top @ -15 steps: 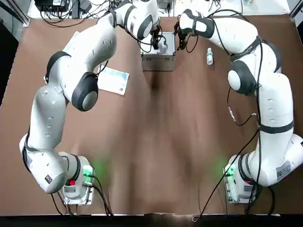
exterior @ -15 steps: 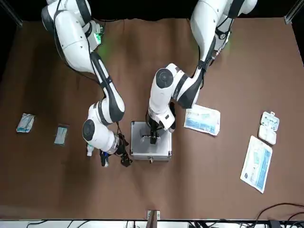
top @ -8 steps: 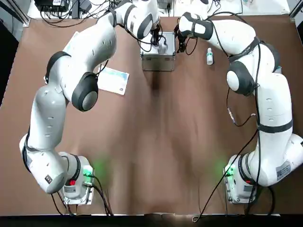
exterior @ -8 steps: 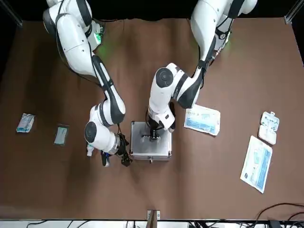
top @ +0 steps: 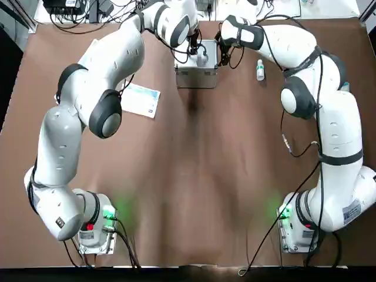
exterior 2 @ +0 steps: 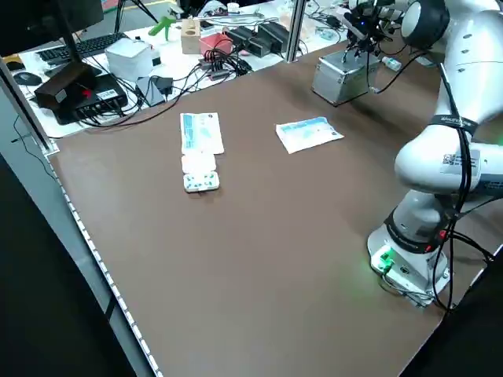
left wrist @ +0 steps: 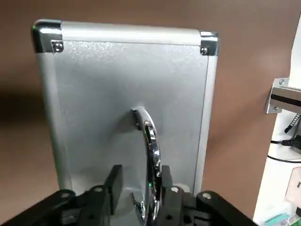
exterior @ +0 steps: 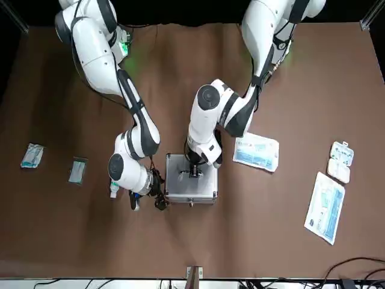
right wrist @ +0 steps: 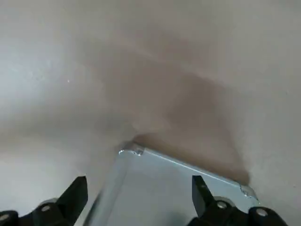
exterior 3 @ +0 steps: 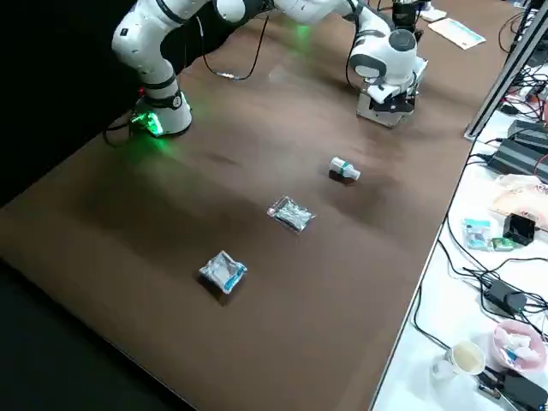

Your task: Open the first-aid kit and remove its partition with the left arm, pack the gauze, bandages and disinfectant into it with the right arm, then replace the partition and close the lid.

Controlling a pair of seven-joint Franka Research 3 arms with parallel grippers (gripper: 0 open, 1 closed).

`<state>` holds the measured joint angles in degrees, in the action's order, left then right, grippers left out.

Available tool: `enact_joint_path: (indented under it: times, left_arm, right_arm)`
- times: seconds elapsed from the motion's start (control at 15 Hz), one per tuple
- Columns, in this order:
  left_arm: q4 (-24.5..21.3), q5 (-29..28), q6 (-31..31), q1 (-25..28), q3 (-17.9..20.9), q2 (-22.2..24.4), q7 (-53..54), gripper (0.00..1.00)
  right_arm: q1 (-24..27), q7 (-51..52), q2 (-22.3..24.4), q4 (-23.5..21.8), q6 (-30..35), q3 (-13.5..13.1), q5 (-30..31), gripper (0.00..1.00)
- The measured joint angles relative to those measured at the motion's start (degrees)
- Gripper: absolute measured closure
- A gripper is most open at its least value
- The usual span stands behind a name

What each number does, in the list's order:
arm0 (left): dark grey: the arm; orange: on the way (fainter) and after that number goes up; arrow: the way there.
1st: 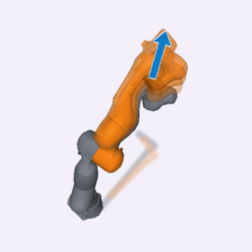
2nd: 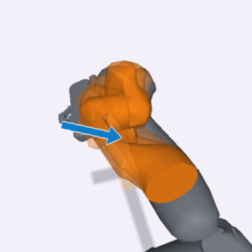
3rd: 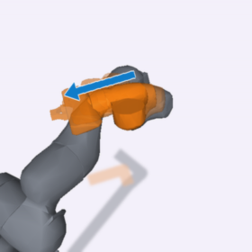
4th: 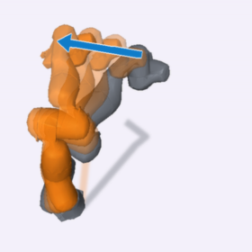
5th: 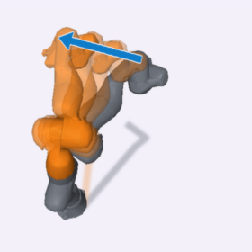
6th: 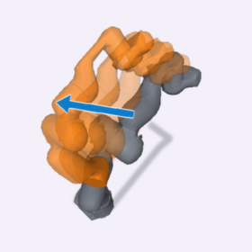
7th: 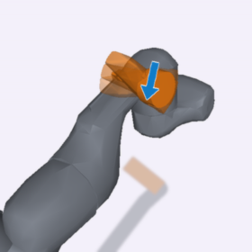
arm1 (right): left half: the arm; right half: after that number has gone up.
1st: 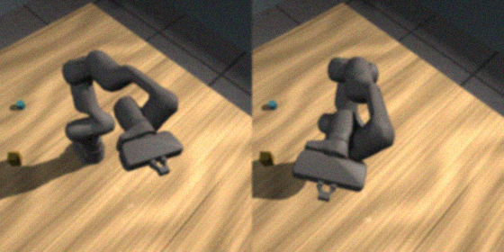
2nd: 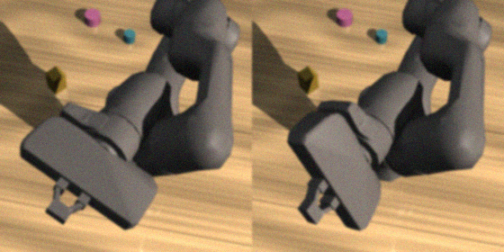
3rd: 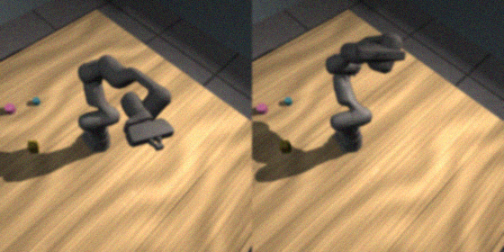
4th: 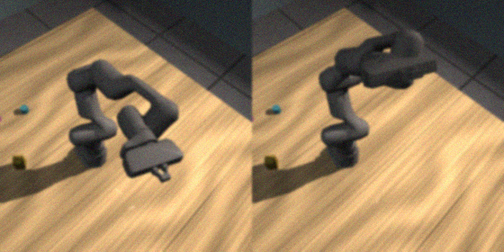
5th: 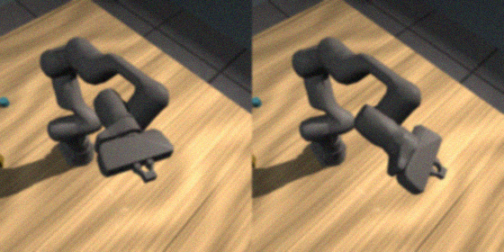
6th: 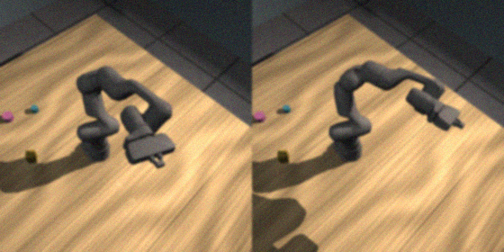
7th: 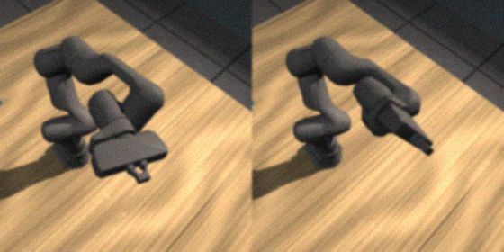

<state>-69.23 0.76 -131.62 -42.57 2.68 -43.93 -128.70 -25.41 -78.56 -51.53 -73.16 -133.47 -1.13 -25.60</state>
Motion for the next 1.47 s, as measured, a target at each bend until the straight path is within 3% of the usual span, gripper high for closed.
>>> enact_joint_path:
  times: [0.13, 0.27, 0.33, 0.4, 1.47]
  left_arm:
    - [0.1, 0.0, 0.0, 0.0, 0.0, 0.0, 0.0, 0.76]
    - [0.1, 0.0, 0.0, 0.0, 0.0, 0.0, 0.0, 0.78]
    - [0.1, 0.0, 0.1, 0.0, 0.0, 0.0, 0.2, 0.85]
    - [0.1, 0.0, 0.2, -0.1, 0.0, 0.0, 0.2, 0.87]
    - [0.1, 0.0, 0.8, -0.1, 0.1, 0.5, 0.5, 0.87]
  right_arm:
    - [0.0, -0.1, -0.1, 0.0, 0.0, 0.0, 0.0, 0.03]
    - [-0.1, -0.1, -0.1, 0.0, 0.1, 0.0, 0.0, 0.04]
    - [-0.1, -0.1, -0.2, 0.0, 0.1, -0.1, 0.0, 0.04]
    - [-0.1, -0.1, -0.2, 0.0, 0.1, -0.1, 0.0, 0.04]
    - [0.1, -1.2, -0.4, 0.4, 1.8, -0.2, -2.8, 0.04]
